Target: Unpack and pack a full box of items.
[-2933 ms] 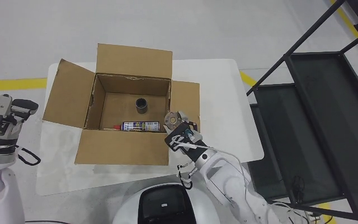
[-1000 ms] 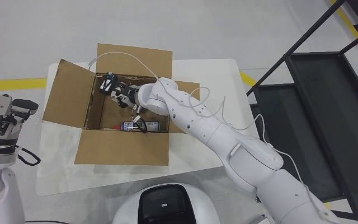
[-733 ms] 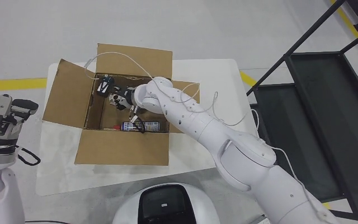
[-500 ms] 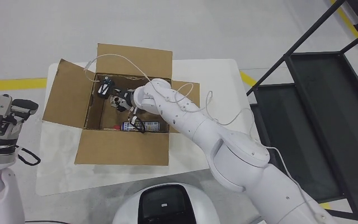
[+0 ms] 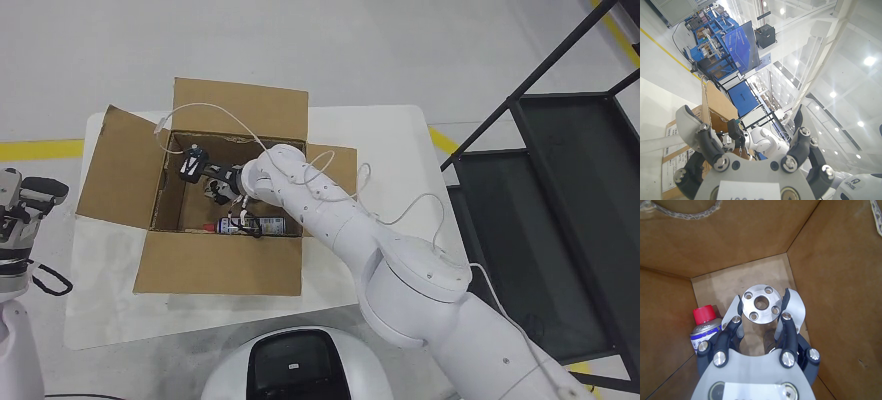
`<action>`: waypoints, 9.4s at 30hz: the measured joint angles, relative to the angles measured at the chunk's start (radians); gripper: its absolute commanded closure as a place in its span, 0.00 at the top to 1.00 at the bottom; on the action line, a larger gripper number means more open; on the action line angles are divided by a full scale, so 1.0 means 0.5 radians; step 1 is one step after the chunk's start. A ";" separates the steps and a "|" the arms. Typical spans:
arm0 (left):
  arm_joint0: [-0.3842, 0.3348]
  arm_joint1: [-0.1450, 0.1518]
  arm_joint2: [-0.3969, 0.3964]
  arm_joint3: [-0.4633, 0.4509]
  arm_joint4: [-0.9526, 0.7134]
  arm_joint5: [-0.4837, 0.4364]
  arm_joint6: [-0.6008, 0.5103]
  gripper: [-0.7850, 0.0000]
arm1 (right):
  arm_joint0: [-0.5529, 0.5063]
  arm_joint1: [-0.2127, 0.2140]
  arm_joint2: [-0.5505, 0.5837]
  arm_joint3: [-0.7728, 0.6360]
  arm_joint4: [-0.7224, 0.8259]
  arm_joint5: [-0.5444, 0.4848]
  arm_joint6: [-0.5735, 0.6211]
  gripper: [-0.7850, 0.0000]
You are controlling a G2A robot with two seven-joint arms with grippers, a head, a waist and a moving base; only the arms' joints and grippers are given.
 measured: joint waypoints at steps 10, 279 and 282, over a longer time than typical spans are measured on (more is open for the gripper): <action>0.000 0.000 0.000 0.000 0.000 0.000 0.000 1.00 | -0.002 -0.042 0.040 0.096 0.063 0.046 0.033 0.00; 0.000 0.000 0.000 0.000 0.000 0.000 0.000 1.00 | -1.990 1.167 1.274 -2.671 1.831 0.249 0.275 0.36; 0.000 0.000 0.000 0.000 0.000 0.000 0.000 1.00 | -1.964 1.162 1.257 -2.650 1.788 0.326 0.242 0.35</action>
